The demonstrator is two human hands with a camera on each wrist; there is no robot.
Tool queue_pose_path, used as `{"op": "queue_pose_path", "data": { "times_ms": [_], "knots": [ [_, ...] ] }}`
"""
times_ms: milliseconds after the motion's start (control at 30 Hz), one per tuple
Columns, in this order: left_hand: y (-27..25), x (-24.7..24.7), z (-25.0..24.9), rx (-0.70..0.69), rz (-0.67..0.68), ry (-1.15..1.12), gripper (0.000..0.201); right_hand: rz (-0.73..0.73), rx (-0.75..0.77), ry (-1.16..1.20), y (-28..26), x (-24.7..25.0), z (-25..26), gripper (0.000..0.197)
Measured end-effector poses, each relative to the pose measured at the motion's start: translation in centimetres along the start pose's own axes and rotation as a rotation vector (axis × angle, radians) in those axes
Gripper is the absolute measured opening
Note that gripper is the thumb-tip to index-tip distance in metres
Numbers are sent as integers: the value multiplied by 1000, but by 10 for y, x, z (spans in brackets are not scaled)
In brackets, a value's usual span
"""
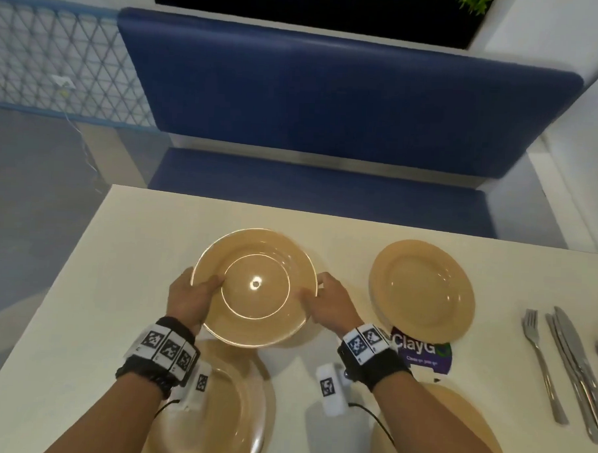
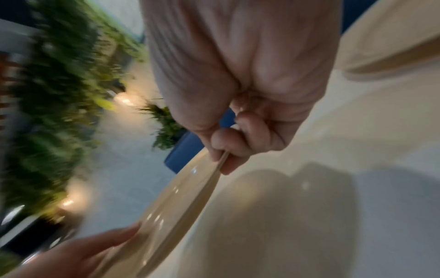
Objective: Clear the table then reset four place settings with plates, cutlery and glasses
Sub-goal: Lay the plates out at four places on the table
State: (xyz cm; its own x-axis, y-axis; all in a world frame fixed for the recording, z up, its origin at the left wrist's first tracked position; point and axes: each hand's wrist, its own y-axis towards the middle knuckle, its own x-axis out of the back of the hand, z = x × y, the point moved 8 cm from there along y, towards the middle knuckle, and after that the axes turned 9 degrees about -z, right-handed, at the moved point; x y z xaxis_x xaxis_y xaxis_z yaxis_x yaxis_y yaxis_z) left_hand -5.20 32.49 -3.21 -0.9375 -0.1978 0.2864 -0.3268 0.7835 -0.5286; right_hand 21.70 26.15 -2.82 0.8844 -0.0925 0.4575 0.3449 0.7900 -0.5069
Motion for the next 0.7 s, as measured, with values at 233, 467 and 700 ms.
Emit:
{"op": "queue_pose_path", "data": {
  "times_ms": [233,467,700],
  "knots": [
    [67,9,-3,36,-2,222,36,-163,-131,-17,55,-23,-8,36],
    [87,7,-4,-98,11,550,36,-142,-110,20,49,-39,7,31],
    [94,13,-2,-91,18,572,32,-169,-127,51,54,-45,4,33]
  ]
}}
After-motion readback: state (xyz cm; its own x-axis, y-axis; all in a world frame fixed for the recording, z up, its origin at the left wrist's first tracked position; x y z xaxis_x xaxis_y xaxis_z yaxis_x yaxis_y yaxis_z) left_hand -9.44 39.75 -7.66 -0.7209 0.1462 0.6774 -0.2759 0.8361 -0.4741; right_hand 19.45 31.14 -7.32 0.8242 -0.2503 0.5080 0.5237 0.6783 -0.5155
